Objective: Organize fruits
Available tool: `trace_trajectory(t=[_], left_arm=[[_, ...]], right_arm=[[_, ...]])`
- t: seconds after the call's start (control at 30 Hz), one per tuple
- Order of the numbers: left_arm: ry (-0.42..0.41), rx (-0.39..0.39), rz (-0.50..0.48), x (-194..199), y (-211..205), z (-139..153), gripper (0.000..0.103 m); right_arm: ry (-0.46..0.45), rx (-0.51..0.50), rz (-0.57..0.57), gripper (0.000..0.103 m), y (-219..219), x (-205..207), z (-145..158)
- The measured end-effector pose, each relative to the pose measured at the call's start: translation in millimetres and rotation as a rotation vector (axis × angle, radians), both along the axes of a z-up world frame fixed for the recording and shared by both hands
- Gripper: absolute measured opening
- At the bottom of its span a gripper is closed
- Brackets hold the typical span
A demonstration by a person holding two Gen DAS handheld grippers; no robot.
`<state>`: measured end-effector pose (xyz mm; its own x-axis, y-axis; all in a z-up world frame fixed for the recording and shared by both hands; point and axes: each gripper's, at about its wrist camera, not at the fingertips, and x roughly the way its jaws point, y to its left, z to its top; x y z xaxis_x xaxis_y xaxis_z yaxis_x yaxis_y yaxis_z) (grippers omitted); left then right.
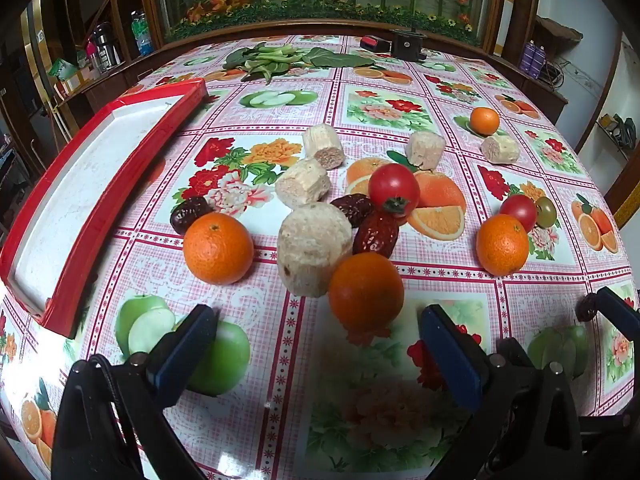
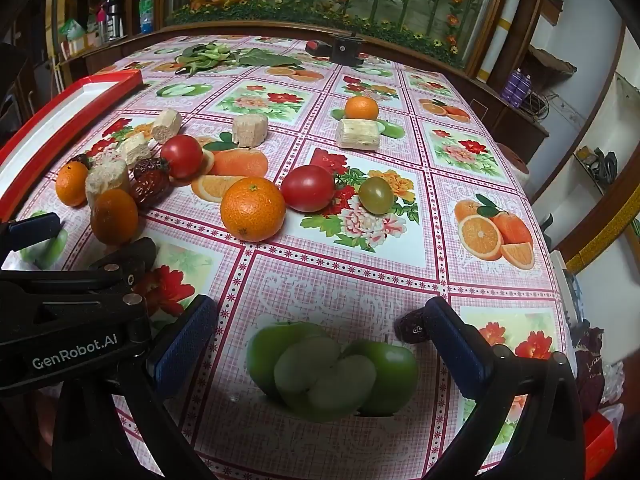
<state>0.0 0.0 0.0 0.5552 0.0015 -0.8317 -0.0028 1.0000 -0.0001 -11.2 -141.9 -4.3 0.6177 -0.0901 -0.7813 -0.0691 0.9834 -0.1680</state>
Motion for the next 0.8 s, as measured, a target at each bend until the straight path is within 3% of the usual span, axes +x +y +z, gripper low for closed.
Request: trace_trajectory(t=[0.8], left_arm=[[0.0,0.0,0.001,0.3,2.3,0.8,0.103]], right_arm=[[-0.002,0.0,0.003,0.103,-0.3,0.6,0.1]])
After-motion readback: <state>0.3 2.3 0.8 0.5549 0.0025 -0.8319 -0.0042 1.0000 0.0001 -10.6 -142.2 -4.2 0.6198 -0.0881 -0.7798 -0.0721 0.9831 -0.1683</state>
